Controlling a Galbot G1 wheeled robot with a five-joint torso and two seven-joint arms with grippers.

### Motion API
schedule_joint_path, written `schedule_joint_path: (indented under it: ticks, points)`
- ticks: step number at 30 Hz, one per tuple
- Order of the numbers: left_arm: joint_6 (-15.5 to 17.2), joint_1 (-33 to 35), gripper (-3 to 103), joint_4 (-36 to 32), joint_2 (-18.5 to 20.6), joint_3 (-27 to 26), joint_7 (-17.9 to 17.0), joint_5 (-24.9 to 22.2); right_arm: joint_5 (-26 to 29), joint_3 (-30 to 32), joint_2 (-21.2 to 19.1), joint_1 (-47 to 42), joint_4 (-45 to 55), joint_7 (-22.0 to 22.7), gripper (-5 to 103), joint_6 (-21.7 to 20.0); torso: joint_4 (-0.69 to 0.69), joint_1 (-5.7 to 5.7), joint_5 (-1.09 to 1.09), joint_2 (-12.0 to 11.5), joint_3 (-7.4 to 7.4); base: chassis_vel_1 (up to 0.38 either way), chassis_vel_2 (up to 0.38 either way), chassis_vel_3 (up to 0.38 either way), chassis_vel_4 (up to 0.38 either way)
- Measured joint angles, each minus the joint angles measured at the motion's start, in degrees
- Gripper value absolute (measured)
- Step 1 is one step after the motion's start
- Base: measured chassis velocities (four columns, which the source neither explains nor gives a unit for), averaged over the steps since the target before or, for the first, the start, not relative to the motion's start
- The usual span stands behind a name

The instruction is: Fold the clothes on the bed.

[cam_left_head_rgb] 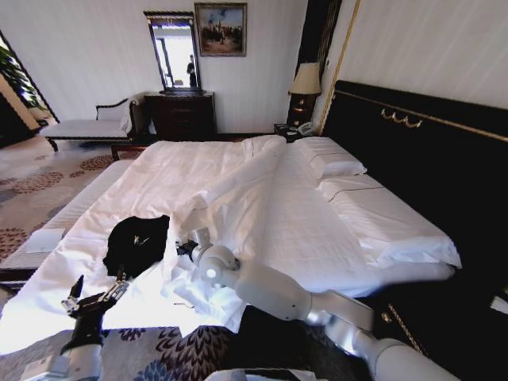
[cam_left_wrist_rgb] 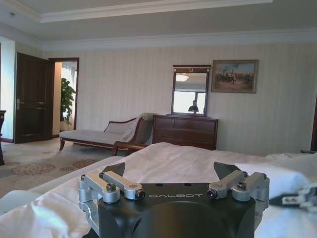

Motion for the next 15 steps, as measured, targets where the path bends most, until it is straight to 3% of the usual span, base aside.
schedule_joint_path:
  ticks: [2, 4, 15]
  points:
    - [0.1, -0.1, 100, -0.1, 0.0, 0.2, 0.0, 0.1, 1.9, 1.8, -1.6, -1.0, 2.5, -0.3, 2, 0.3, 0.01, 0.00, 0.00, 0.0, 0.00, 0.000, 0.000, 0.000, 0.000]
    - [0.1, -0.2, 100, -0.1, 0.0, 0.3, 0.0, 0.1, 2.5, 2.8, -2.4, -1.5, 3.8, -0.3, 1, 0.3, -0.01, 0.00, 0.01, 0.0, 0.00, 0.000, 0.000, 0.000, 0.000]
    - [1.0, -0.6, 100, -0.9, 0.2, 1.0, 0.0, 0.5, 3.9, 15.0, -12.2, -9.1, 15.7, -0.3, 1, 0.5, 0.01, 0.00, 0.03, 0.0, 0.00, 0.000, 0.000, 0.000, 0.000]
